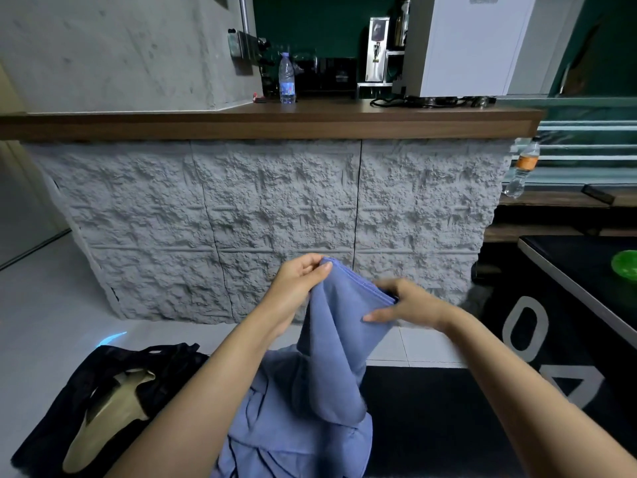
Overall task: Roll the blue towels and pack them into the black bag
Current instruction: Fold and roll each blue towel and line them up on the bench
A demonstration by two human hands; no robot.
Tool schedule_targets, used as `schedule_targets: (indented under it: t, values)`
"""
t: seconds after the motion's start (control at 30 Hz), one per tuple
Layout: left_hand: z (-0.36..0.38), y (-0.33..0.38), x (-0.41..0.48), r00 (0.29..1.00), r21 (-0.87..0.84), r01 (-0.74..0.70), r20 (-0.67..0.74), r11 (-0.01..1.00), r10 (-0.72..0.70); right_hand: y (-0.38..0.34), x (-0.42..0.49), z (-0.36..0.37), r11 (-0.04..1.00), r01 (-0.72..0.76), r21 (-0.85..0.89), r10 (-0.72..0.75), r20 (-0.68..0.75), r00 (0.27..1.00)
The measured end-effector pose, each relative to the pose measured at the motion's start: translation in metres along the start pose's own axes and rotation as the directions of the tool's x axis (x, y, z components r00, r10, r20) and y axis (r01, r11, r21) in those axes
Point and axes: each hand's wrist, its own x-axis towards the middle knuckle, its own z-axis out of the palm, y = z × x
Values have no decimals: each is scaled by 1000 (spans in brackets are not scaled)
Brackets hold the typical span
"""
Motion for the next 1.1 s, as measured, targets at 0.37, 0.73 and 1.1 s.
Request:
schedule_targets:
  t: [0.37, 0.73, 1.1]
  values:
    - [19, -11, 37, 971, 13, -58, -230, 998, 59, 6, -15, -53, 984, 164, 73, -109, -484, 868]
    - [61, -58, 39, 996, 117, 63, -67, 991, -56, 65, -57, -70, 982, 2, 190, 90, -472, 877]
    - [103, -136, 83, 982, 350, 189, -94, 918, -166, 157, -31, -75, 950, -290, -118, 178, -559, 810]
